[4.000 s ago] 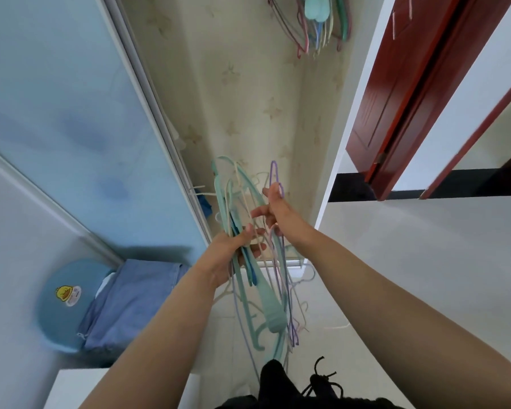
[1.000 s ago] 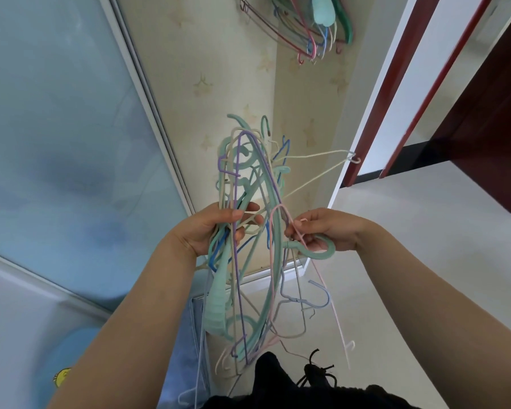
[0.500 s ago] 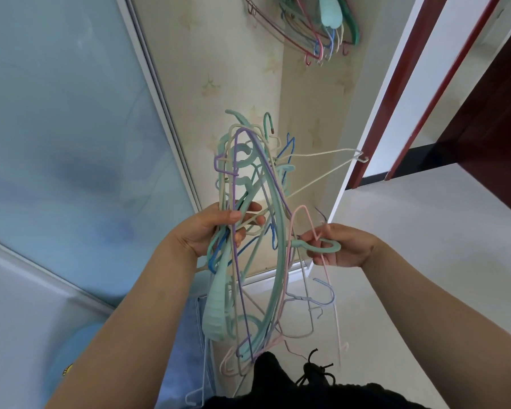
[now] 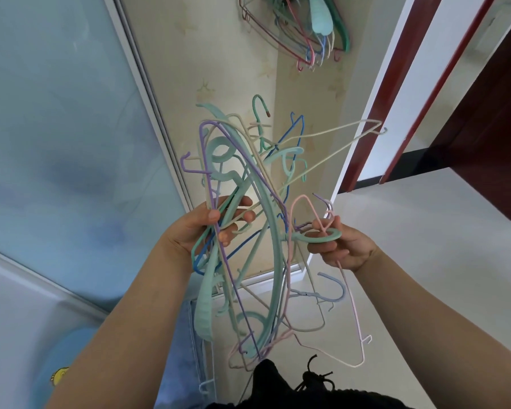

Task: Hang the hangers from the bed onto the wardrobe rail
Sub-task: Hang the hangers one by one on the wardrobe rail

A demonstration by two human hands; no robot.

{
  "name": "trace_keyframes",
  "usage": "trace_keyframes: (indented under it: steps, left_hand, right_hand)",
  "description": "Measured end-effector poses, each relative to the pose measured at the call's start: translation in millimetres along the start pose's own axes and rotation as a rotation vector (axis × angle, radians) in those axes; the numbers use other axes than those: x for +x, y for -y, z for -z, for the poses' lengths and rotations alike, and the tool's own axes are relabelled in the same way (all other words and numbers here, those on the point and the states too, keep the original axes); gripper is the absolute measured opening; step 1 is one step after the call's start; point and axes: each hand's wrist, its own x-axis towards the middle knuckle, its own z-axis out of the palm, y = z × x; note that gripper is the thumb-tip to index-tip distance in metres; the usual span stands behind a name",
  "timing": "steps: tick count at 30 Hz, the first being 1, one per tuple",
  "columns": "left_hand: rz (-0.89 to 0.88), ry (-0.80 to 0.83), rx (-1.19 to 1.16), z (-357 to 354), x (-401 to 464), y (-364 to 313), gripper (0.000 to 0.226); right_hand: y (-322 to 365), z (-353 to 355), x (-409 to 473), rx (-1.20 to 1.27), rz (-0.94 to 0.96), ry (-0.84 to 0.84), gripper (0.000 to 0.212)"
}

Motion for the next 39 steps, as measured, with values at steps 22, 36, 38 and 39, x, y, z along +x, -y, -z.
trace_keyframes:
  steps: [22, 36, 38, 39]
  left_hand:
    - [-0.205, -0.903, 0.061, 11.7, 68.6, 30.9, 0.077]
    - [-0.207, -0.996, 0.076, 9.5, 93.7, 36.5, 0.071]
    - [-0.158, -1.041, 0.120, 9.1, 98.0, 41.6, 0.058]
    - [-0.135, -1.061, 0.129, 7.5, 100.7, 44.9, 0.046]
  right_hand:
    - [-11.3, 82.7, -53.4, -1.484, -0.156, -0.726, 0.119]
    - [-6.2, 135.9, -93.5, -1.858, -0.315, -0.745, 0.133]
    - [2.5, 136.7, -97.9, -1.918, -0.234, -0.796, 0.132]
    - [8.1, 138.6, -99.5, -1.990, -0.189, -0.807, 0.131]
